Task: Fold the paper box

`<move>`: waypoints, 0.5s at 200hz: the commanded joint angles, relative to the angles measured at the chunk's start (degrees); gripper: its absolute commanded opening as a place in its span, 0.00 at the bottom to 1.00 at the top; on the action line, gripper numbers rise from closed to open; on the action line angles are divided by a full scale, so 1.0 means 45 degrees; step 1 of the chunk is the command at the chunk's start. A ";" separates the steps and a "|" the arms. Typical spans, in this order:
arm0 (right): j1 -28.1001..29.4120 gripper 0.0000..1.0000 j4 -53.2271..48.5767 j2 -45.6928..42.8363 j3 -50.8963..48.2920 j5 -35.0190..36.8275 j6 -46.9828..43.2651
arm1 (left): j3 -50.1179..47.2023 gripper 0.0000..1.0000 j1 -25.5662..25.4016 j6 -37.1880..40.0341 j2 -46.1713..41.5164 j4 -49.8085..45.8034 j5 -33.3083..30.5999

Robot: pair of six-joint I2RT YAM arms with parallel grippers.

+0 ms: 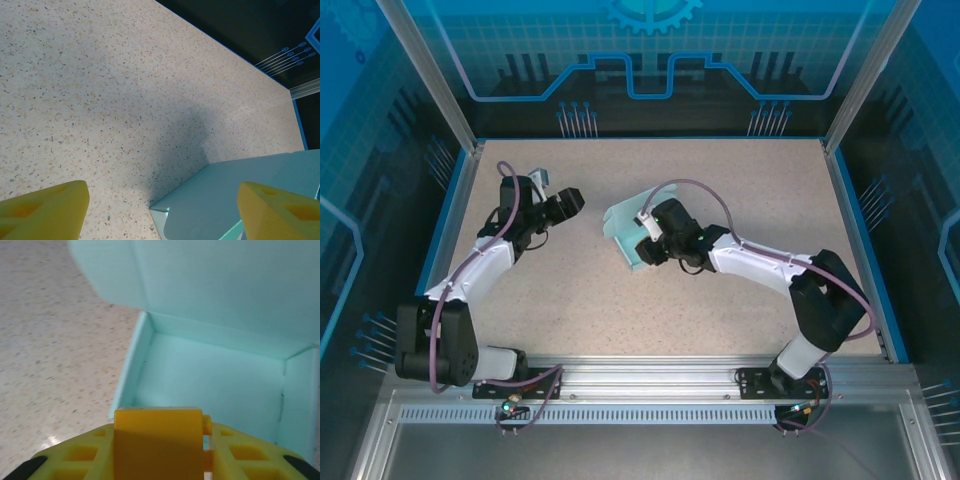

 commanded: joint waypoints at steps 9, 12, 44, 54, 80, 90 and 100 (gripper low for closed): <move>-0.0125 0.40 -0.0039 0.1616 0.0936 0.1127 0.0911 | 0.0129 0.79 0.0087 -0.0093 -0.0278 0.0302 0.0395; -0.0129 0.40 -0.0021 0.1752 0.1041 0.1159 0.0938 | 0.0144 0.79 0.0087 -0.0099 -0.0260 0.0308 0.0422; -0.0127 0.40 0.0030 0.3043 0.1845 0.1475 0.1153 | 0.0177 0.79 0.0087 -0.0045 -0.0248 0.0272 0.0474; -0.0139 0.40 0.0004 0.3327 0.2054 0.1542 0.1179 | 0.0172 0.79 0.0089 -0.0044 -0.0238 0.0270 0.0476; -0.0180 0.44 -0.0146 0.3948 0.2445 0.1729 0.1220 | 0.0153 0.79 0.0087 -0.0042 -0.0164 0.0293 0.0547; -0.0221 0.46 -0.0186 0.4089 0.2546 0.1760 0.1237 | 0.0149 0.79 0.0088 -0.0053 -0.0142 0.0297 0.0542; -0.0238 0.48 -0.0187 0.4149 0.2607 0.1795 0.1261 | 0.0149 0.79 0.0087 -0.0060 -0.0121 0.0333 0.0533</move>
